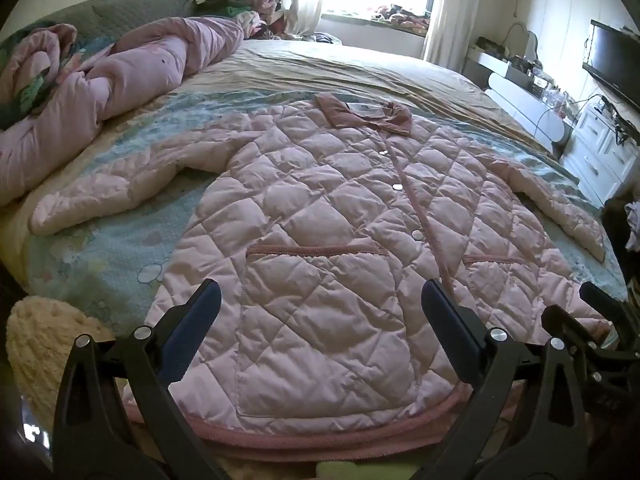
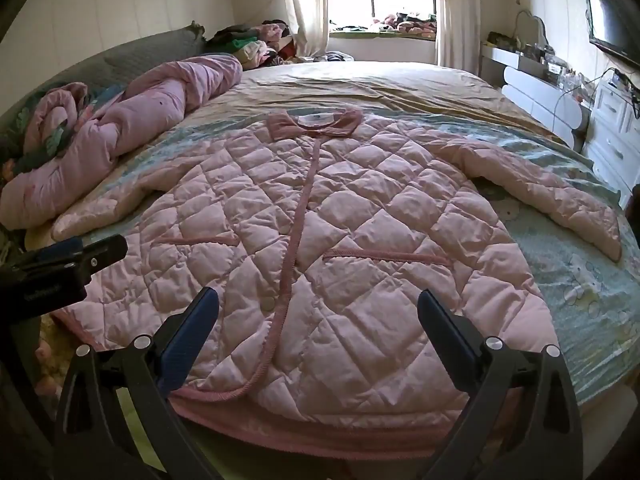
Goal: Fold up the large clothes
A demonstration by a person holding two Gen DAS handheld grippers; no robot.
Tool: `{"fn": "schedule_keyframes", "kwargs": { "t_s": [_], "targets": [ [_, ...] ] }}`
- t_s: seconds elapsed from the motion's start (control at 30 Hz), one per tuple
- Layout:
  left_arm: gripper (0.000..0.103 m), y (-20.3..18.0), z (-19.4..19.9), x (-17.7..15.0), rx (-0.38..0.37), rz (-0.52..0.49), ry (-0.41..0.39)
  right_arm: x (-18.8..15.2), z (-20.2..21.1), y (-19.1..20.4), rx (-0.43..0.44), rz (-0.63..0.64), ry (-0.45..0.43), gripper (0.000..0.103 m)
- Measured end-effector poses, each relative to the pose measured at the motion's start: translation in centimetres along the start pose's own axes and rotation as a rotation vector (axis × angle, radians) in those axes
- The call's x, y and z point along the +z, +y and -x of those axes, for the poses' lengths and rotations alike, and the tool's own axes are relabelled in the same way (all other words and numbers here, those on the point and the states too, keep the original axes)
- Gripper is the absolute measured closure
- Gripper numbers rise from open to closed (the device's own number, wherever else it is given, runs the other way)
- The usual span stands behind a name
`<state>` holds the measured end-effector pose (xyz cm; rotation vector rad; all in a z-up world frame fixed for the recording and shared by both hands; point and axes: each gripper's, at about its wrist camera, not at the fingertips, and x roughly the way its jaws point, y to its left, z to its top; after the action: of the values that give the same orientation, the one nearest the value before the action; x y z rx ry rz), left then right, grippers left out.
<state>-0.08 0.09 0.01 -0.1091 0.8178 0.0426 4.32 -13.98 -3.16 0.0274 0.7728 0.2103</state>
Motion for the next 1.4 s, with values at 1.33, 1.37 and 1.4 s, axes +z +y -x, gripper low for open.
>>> {"fn": "schedule_keyframes", "kwargs": {
  "t_s": [1.33, 1.37, 1.4],
  "targets": [
    [0.009, -0.2, -0.1, -0.2, 0.008, -0.001, 0.005, 0.2, -1.2, 0.2, 0.024, 0.015, 0.013, 0.004],
    [0.009, -0.3, -0.1, -0.2, 0.009, 0.0, 0.006, 0.2, -1.4, 0.3, 0.024, 0.015, 0.016, 0.004],
    [0.009, -0.4, -0.1, -0.2, 0.01, 0.001, 0.008, 0.2, -1.5, 0.4, 0.025, 0.015, 0.017, 0.004]
  ]
}}
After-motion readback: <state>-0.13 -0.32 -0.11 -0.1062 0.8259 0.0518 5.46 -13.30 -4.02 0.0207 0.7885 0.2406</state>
